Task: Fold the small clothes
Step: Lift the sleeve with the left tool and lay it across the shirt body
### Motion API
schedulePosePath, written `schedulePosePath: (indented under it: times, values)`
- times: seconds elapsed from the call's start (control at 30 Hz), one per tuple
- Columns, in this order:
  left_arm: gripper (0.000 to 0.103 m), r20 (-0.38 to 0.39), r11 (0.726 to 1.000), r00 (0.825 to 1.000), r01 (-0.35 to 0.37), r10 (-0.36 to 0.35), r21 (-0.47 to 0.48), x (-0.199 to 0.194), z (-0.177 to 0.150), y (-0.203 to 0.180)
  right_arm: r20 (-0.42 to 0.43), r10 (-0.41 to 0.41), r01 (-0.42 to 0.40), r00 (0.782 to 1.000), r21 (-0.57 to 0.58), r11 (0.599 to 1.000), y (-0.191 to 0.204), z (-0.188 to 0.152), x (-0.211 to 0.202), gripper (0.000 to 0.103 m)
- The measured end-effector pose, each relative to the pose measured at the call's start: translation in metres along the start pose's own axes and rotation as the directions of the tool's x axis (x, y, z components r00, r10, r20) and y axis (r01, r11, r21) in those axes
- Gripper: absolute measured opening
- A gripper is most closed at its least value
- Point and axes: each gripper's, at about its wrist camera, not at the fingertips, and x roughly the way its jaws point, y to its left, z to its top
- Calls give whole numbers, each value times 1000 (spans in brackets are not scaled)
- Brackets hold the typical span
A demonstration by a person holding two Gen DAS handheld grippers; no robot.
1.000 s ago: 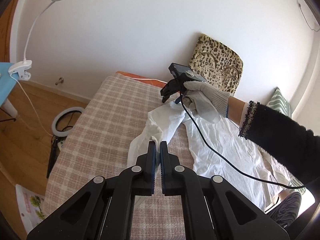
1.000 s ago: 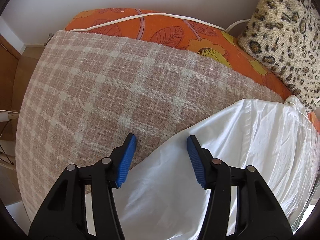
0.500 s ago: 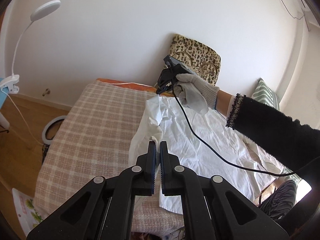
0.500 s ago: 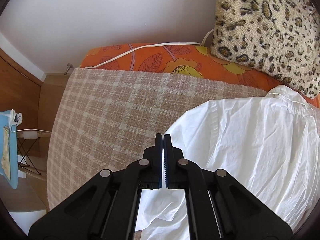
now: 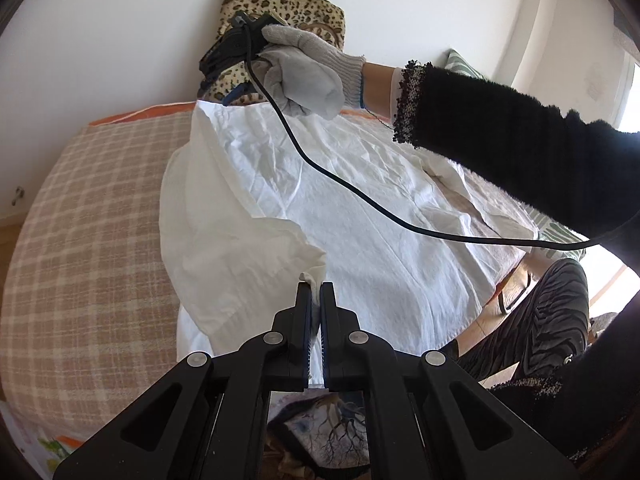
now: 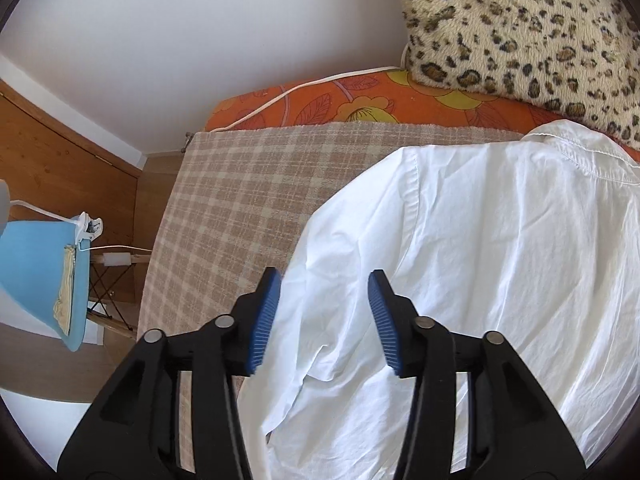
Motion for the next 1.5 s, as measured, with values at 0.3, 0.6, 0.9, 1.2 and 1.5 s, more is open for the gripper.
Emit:
schedulePosePath:
  times: [0.3,0.6,0.9,1.2,1.5]
  values:
    - [3,4,1000,1000,-3,3,-9,-1,-2,3,-77,-204,196,976,-93,976,9,-17,20,73]
    - [3,24,999,999,-29,29,15,-3,-1,0,-70,-208,205,976,-44,978,-7,-21,30,3]
    - [3,-16,994,998,-55,57,99,18,-3,-10,56,-232,231,971,26,973,-51,-14,-18,1]
    - [15,-103,997,992,-62,66,44,13,-22,-8,-11,-264,264,964,3,964,-82,-35,5,2]
    - [15,-189,974,978,-127,91,-187,37,-21,41,224,-237,300,945,-310,902,-16,-47,-43,58]
